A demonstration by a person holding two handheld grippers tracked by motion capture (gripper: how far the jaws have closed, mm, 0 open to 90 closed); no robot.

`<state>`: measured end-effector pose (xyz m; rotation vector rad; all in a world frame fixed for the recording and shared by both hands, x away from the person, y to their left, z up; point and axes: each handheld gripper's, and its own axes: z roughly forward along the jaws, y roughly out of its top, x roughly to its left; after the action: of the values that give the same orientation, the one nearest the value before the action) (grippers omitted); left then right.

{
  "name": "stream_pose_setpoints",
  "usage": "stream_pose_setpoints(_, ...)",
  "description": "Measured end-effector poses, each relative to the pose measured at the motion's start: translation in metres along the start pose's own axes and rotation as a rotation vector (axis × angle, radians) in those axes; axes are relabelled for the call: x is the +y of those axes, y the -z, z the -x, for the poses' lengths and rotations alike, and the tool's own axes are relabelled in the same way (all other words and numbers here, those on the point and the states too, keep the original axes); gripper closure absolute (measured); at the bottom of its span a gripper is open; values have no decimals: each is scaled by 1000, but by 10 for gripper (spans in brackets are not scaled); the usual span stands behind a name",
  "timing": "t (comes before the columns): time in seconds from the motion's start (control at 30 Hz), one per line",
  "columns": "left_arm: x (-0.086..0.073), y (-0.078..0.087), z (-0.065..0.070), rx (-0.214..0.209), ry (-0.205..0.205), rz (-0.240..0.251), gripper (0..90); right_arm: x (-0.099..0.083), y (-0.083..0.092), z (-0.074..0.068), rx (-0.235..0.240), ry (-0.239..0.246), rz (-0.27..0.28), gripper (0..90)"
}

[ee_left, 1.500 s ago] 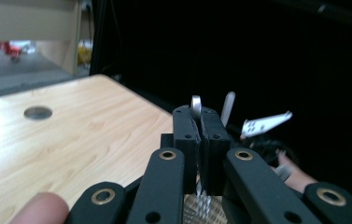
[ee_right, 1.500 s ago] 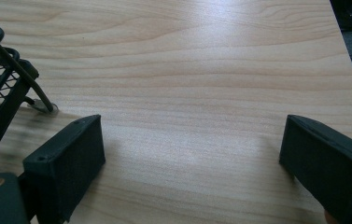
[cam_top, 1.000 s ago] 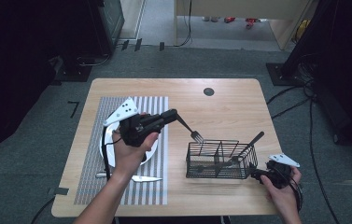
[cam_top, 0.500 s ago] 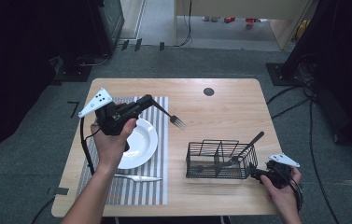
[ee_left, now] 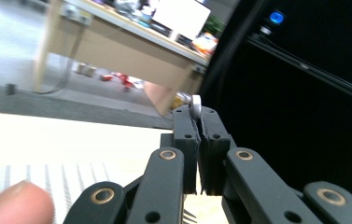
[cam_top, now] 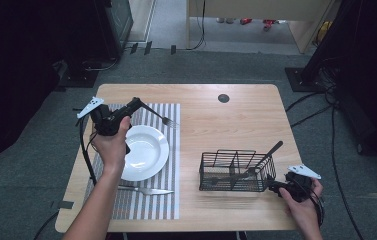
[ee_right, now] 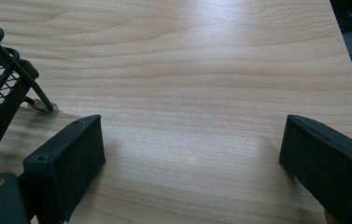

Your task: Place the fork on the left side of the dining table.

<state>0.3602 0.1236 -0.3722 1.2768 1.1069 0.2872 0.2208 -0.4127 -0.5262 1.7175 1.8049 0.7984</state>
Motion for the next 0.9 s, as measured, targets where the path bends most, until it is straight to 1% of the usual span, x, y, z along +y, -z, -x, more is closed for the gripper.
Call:
stream_pose_setpoints(0.03, -1, -1, -5, 16, 8, 0, 888, 0, 0, 0, 0, 0, 0, 63)
stream_pose_setpoints(0.13, -5, -6, -19, 42, 42, -4, 887, 0, 0, 0, 0, 0, 0, 63)
stream_pose_setpoints(0.17, -7, -8, -25, 50, 71, 0, 888, 0, 0, 0, 0, 0, 0, 62)
stream_pose_setpoints(0.23, -9, -11, -36, 53, 113, -8, 887, 0, 0, 0, 0, 0, 0, 63)
stream_pose_setpoints(0.3, -12, -13, -46, 63, 152, 15, 888, 0, 0, 0, 0, 0, 0, 62)
stream_pose_setpoints(0.37, -15, -15, -53, 74, 175, 37, 887, 0, 0, 0, 0, 0, 0, 62)
stream_pose_setpoints(0.4, -16, -16, -57, 78, 192, 47, 887, 0, 0, 0, 0, 0, 0, 62)
stream_pose_setpoints(0.43, -18, -18, -63, 79, 222, 60, 887, 0, 0, 0, 0, 0, 0, 62)
stream_pose_setpoints(0.5, -20, -20, -70, 85, 266, 62, 887, 0, 0, 0, 0, 0, 0, 62)
stream_pose_setpoints(0.53, -21, -22, -73, 97, 281, 57, 887, 0, 0, 0, 0, 0, 0, 62)
stream_pose_setpoints(0.6, -25, -27, -80, 130, 297, 51, 887, 0, 0, 0, 0, 0, 0, 63)
stream_pose_setpoints(0.67, -28, -30, -85, 147, 305, 52, 887, 0, 0, 0, 0, 0, 0, 63)
stream_pose_setpoints(0.7, -30, -33, -90, 162, 324, 55, 887, 0, 0, 0, 0, 0, 0, 62)
stream_pose_setpoints(0.77, -33, -35, -97, 180, 347, 63, 887, 0, 0, 0, 0, 0, 0, 63)
stream_pose_setpoints(0.83, -37, -36, -101, 231, 353, 115, 885, 0, 0, 0, 0, 1, 0, 64)
stream_pose_setpoints(0.87, -40, -36, -104, 241, 362, 142, 880, 0, 0, 0, 0, 1, 0, 64)
stream_pose_setpoints(0.9, -42, -37, -106, 244, 370, 152, 877, 0, 0, 0, 1, 1, 0, 64)
